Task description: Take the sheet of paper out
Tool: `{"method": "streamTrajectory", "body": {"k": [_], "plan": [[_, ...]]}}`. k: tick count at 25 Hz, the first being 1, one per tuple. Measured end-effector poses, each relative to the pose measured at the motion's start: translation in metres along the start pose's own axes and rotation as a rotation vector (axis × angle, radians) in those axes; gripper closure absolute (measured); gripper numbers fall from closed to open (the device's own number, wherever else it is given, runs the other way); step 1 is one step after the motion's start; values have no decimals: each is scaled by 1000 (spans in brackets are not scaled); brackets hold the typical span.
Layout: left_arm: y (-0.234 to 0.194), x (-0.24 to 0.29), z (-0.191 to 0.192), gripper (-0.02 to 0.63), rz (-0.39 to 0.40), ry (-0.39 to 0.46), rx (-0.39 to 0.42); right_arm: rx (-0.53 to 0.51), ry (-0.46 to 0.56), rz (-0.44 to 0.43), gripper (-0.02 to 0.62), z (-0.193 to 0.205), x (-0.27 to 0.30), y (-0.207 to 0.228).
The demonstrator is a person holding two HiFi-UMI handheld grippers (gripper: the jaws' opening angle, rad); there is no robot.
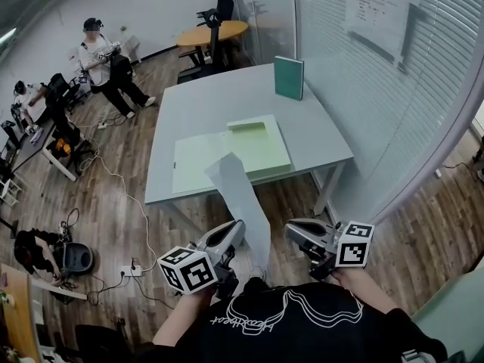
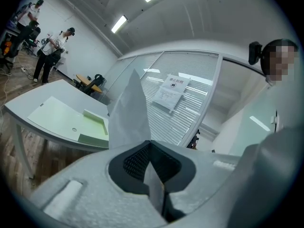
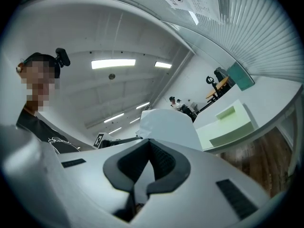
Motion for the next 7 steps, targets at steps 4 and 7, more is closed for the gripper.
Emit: {"method": "streamTrajectory", "body": {"k": [4,7], "plan": [[5,-8,5,592,-20,-6,26,-26,1,-8,586,6,-3,-7],[7,-10,12,592,-20,-4,37,-9,10,-12,586,11,-6,-5]]}}
Point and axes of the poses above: the fingertips, and each gripper's own axes: x forward along the fingers, y to its right, z out of its underside, the point moved 5 cm from there along -x, backward along the fingers, and after that the axes turned 7 degrees about z, right-handed, at the moved point
